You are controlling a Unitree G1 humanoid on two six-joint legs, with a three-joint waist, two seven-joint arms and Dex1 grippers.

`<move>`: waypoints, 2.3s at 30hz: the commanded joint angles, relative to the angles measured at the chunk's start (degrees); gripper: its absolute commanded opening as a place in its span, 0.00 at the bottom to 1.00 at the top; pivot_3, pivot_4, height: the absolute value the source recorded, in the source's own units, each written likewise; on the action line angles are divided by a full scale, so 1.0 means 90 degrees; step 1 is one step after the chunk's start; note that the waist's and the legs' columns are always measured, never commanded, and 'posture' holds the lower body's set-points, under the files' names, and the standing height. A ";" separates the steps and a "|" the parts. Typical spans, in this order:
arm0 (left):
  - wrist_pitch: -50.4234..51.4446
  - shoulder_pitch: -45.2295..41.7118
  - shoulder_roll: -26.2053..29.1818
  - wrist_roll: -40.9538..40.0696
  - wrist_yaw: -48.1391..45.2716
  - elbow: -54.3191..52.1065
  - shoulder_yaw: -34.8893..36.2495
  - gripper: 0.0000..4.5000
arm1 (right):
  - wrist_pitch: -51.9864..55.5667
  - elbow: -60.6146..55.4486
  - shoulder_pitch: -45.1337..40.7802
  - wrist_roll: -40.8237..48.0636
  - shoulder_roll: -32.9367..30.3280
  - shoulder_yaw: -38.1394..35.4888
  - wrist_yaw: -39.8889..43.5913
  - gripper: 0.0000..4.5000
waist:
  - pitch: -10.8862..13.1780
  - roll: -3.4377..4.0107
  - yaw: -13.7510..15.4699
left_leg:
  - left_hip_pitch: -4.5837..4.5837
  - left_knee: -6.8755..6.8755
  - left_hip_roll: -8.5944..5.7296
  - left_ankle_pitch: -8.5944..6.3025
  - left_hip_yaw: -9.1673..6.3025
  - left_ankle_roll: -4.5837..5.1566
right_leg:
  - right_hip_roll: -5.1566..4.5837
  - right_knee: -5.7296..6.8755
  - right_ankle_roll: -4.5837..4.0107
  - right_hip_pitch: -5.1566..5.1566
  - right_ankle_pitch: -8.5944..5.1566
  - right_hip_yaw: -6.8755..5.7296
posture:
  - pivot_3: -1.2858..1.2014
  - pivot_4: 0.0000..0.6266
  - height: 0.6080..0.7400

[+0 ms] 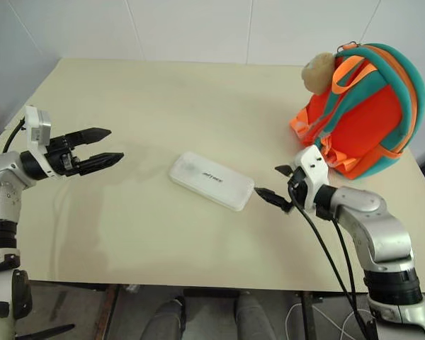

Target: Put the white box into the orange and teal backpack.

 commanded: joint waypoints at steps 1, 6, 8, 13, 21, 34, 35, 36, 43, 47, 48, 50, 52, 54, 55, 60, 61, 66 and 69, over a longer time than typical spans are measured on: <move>-0.0199 -0.0234 -0.0022 0.0037 -0.0047 0.0058 0.0017 1.00 | 0.0098 -0.0355 -0.0055 0.0193 -0.0070 -0.0330 -0.0150 1.00 | 0.0000 0.0000 -0.0001 | 0.0000 0.0001 0.0000 0.0000 0.0001 0.0000 | 0.0000 0.0002 0.0000 0.0000 0.0000 0.0001 | 0.52 0.24 1.00; -0.0215 -0.0266 -0.0044 0.0071 -0.0023 0.0133 -0.0051 1.00 | 0.0052 -0.0247 -0.0150 0.0113 -0.0023 -0.0245 -0.0242 1.00 | 0.0000 0.0000 0.0017 | 0.0002 0.0002 0.0001 0.0000 -0.0001 0.0000 | 0.0002 0.0005 0.0000 0.0000 0.0000 -0.0001 | 0.52 0.24 1.00; -0.0208 -0.0289 0.0003 0.0108 -0.0096 0.0232 -0.0084 1.00 | 0.0040 -0.0190 -0.0317 0.0094 0.0068 -0.0144 -0.0293 1.00 | 0.0000 0.0000 0.0014 | 0.0001 0.0001 0.0001 0.0000 0.0000 0.0000 | 0.0002 0.0003 0.0000 0.0000 0.0000 -0.0001 | 0.52 0.24 1.00; -0.0304 -0.0237 0.0037 0.0161 -0.0182 0.0253 -0.0089 0.91 | 0.0037 -0.0115 -0.0478 0.0056 0.0205 0.0004 -0.0382 0.91 | 0.0000 0.0000 0.0028 | 0.0002 -0.0001 0.0002 0.0001 -0.0002 0.0000 | 0.0002 0.0003 0.0000 -0.0001 0.0000 -0.0003 | 0.52 0.24 1.00; -0.0560 -0.0466 -0.0048 0.0672 0.0140 0.1000 -0.0362 0.36 | -0.0185 0.0217 -0.0680 -0.0173 0.0366 0.0151 -0.0530 0.33 | 0.0000 0.0000 0.0033 | 0.0003 0.0000 0.0000 0.0001 -0.0002 0.0000 | 0.0001 0.0005 0.0000 0.0000 0.0000 -0.0003 | 0.52 0.24 1.00; -0.1132 -0.1883 -0.1108 0.1577 0.0075 0.3447 -0.1009 0.00 | 0.0077 -0.0146 -0.0053 -0.0588 0.0427 0.0661 -0.0881 0.00 | 0.0000 -0.0001 0.0038 | -0.0002 0.0002 -0.0005 0.0001 -0.0003 0.0000 | 0.0001 0.0003 0.0002 -0.0001 -0.0001 -0.0006 | 0.52 0.24 1.00; -0.1161 -0.1946 -0.1146 0.1630 0.0091 0.3574 -0.1026 0.00 | 0.0100 -0.0180 -0.0036 -0.0596 0.0429 0.0684 -0.0890 0.00 | 0.0000 -0.0001 0.0019 | -0.0002 0.0001 -0.0005 0.0001 -0.0003 0.0000 | 0.0002 0.0003 0.0002 -0.0001 -0.0001 -0.0005 | 0.52 0.24 1.00; -0.1237 -0.2017 -0.1213 0.1688 0.0160 0.3723 -0.1043 0.00 | 0.0129 -0.0217 -0.0016 -0.0616 0.0430 0.0713 -0.0915 0.00 | 0.0000 -0.0001 0.0005 | -0.0002 0.0001 -0.0004 0.0001 -0.0003 0.0000 | 0.0003 0.0002 0.0002 -0.0001 -0.0001 -0.0004 | 0.52 0.24 1.00; -0.1547 -0.2386 -0.1667 0.1901 0.0333 0.4381 -0.1044 0.00 | 0.0529 -0.0637 0.0123 -0.0574 0.0443 0.0879 -0.1004 0.00 | 0.0000 -0.0001 0.0037 | -0.0004 -0.0003 -0.0003 0.0001 -0.0004 0.0000 | 0.0004 0.0003 0.0004 -0.0005 -0.0002 -0.0004 | 0.52 0.24 1.00; -0.1639 -0.2413 -0.1787 0.2001 0.0291 0.4518 -0.1037 0.00 | 0.0673 -0.0776 0.0079 -0.0561 0.0485 0.0962 -0.0997 0.00 | 0.0000 0.0000 0.0036 | -0.0003 -0.0004 -0.0003 0.0001 -0.0004 -0.0001 | 0.0004 0.0004 0.0004 -0.0005 -0.0002 -0.0004 | 0.52 0.24 1.00; -0.1665 -0.2416 -0.1818 0.2021 0.0297 0.4546 -0.1032 0.00 | 0.0713 -0.0802 0.0055 -0.0547 0.0491 0.0996 -0.0980 0.00 | 0.0000 -0.0001 0.0038 | -0.0003 -0.0003 -0.0003 0.0001 -0.0005 -0.0001 | 0.0004 0.0005 0.0004 -0.0006 -0.0002 -0.0004 | 0.52 0.24 1.00; -0.1720 -0.2426 -0.1879 0.2084 0.0256 0.4554 -0.1070 0.00 | 0.0801 -0.0863 -0.0011 -0.0490 0.0514 0.1058 -0.0922 0.00 | 0.0000 -0.0001 0.0043 | -0.0004 -0.0003 -0.0003 0.0001 -0.0005 -0.0001 | 0.0004 0.0005 0.0004 -0.0005 -0.0002 -0.0004 | 0.52 0.24 1.00; -0.1711 -0.2428 -0.1912 0.2116 0.0186 0.4524 -0.1086 0.00 | 0.0870 -0.0917 -0.0062 -0.0437 0.0532 0.1099 -0.0868 0.00 | 0.0000 -0.0001 0.0041 | -0.0004 -0.0002 -0.0003 0.0001 -0.0005 -0.0001 | 0.0003 0.0005 0.0004 -0.0005 -0.0002 -0.0004 | 0.52 0.24 1.00; -0.1715 -0.2419 -0.1922 0.2150 0.0149 0.4503 -0.1092 0.00 | 0.0914 -0.0936 -0.0101 -0.0414 0.0537 0.1142 -0.0815 0.00 | 0.0000 -0.0001 0.0040 | -0.0003 -0.0003 -0.0003 0.0001 -0.0005 -0.0001 | 0.0004 0.0005 0.0004 -0.0005 -0.0002 -0.0005 | 0.52 0.24 1.00; -0.1724 -0.2411 -0.1920 0.2173 0.0114 0.4491 -0.1106 0.00 | 0.0926 -0.0933 -0.0127 -0.0398 0.0541 0.1171 -0.0778 0.00 | 0.0000 -0.0001 0.0039 | -0.0003 -0.0004 -0.0003 0.0001 -0.0005 -0.0001 | 0.0004 0.0005 0.0004 -0.0006 -0.0002 -0.0005 | 0.52 0.24 1.00; -0.1642 -0.2370 -0.1915 0.2209 -0.0149 0.4330 -0.1151 0.00 | 0.0915 -0.0817 -0.0326 -0.0411 0.0559 0.1392 -0.0608 0.00 | 0.0000 -0.0001 0.0025 | -0.0003 -0.0004 -0.0003 0.0001 -0.0005 -0.0001 | 0.0004 0.0005 0.0004 -0.0005 -0.0002 -0.0004 | 0.52 0.24 1.00; -0.1622 -0.2349 -0.1910 0.2218 -0.0230 0.4278 -0.1177 0.00 | 0.0907 -0.0803 -0.0366 -0.0397 0.0564 0.1417 -0.0561 0.00 | 0.0000 0.0000 0.0025 | -0.0003 -0.0004 -0.0003 0.0001 -0.0005 -0.0001 | 0.0005 0.0005 0.0004 -0.0006 -0.0002 -0.0005 | 0.52 0.24 1.00; -0.1416 -0.2072 -0.1821 0.2272 -0.0762 0.3774 -0.1409 0.00 | 0.0848 -0.0843 -0.0454 -0.0331 0.0467 0.1526 -0.0211 0.00 | 0.0000 0.0000 0.0040 | -0.0004 -0.0004 -0.0003 0.0002 -0.0006 -0.0001 | 0.0004 0.0004 0.0004 -0.0005 -0.0002 -0.0005 | 0.52 0.24 1.00; -0.1022 -0.1717 -0.1653 0.2230 -0.1183 0.3074 -0.1603 0.00 | 0.0819 -0.0942 -0.0411 -0.0245 0.0299 0.1543 0.0107 0.00 | 0.0000 0.0000 0.0039 | -0.0003 -0.0009 -0.0003 0.0001 -0.0005 -0.0001 | 0.0002 0.0002 0.0004 -0.0005 -0.0002 -0.0005 | 0.52 0.24 1.00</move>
